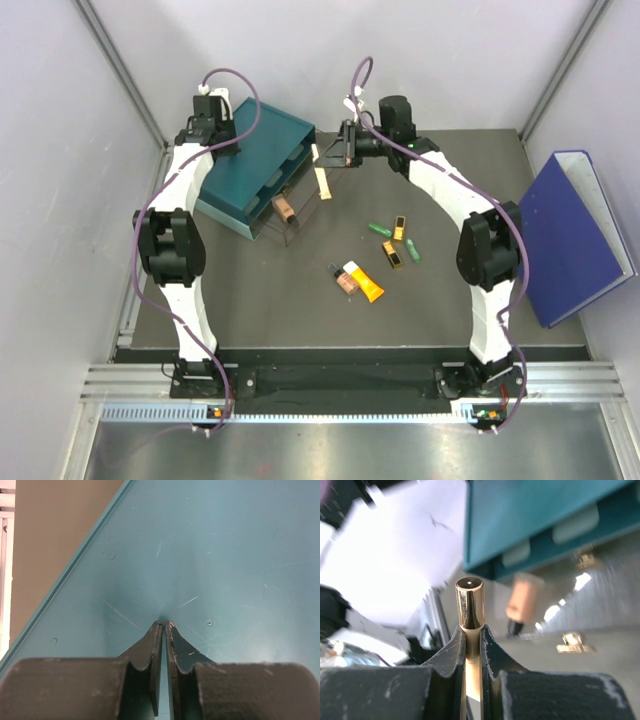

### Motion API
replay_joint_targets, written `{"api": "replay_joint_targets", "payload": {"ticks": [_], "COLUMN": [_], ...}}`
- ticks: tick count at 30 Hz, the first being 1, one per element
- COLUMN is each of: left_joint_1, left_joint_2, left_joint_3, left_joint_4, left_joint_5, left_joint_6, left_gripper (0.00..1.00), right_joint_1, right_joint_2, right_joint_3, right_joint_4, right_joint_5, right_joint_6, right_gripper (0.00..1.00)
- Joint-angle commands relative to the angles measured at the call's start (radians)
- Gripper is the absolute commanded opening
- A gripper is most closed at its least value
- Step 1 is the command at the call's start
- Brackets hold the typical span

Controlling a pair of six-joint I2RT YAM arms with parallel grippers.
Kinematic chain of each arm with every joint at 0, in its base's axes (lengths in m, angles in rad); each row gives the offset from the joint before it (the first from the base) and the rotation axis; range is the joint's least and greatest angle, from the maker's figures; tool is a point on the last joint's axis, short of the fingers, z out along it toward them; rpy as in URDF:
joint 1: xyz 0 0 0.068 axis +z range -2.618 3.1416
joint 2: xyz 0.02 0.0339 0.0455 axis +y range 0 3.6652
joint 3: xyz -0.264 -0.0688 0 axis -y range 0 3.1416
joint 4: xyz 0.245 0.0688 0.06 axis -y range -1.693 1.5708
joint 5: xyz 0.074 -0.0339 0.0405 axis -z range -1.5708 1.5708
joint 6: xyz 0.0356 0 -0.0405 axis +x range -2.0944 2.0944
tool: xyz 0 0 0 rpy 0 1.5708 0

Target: Organize the makeup

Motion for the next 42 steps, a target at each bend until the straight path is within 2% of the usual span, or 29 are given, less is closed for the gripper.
{"api": "replay_joint_targets", "payload": {"ticks": [1,9,17,19,20,22,23,26,29,33,37,42], "left_joint_1": [-0.006,-0.006,-0.006,-0.006,-0.006,-0.006,-0.006,-0.006,-0.006,-0.006,-0.006,-0.006], "left_joint_2": [0.081,0.082,0.084,0.084,0.084,0.081,0.082,0.081,0.079,0.081,0.090,0.090], "left_joint_3": [-0.042,-0.035,-0.035,-0.035,-0.035,-0.033,-0.032,-0.029,-0.024,-0.026,-0.026,-0.027], "left_joint_4": [-0.135,-0.128,-0.138,-0.141,-0.142,-0.142,-0.144,-0.144,-0.145,-0.145,-0.145,-0.148], "left_joint_5": [0.070,0.088,0.084,0.082,0.081,0.080,0.079,0.079,0.077,0.079,0.094,0.090], "left_joint_6": [-0.021,-0.028,-0.013,-0.011,-0.008,-0.008,-0.008,-0.010,-0.007,-0.008,-0.007,0.001], "left_gripper": [0.12,0.13,0.13,0.13,0.13,0.13,0.13,0.13,0.13,0.13,0.13,0.13], "right_joint_1": [0.009,0.032,0.080,0.088,0.091,0.097,0.095,0.094,0.092,0.092,0.103,0.118], "right_joint_2": [0.034,0.091,0.192,0.207,0.223,0.227,0.218,0.163,0.081,-0.019,-0.118,-0.230], "right_joint_3": [0.021,0.127,0.237,0.265,0.274,0.292,0.292,0.269,0.236,0.194,0.055,-0.129], "right_joint_4": [0.300,0.234,0.147,0.145,0.141,0.107,0.099,0.047,-0.037,-0.238,-0.395,-0.516], "right_joint_5": [0.024,0.266,0.389,0.409,0.415,0.422,0.428,0.455,0.500,0.537,0.566,0.627], "right_joint_6": [0.258,0.216,0.177,0.179,0.179,0.159,0.150,0.079,-0.039,-0.204,-0.416,-0.508], "right_gripper": [0.00,0.00,0.02,0.15,0.32,0.54,0.69,0.80,0.84,0.84,0.85,0.80]}}
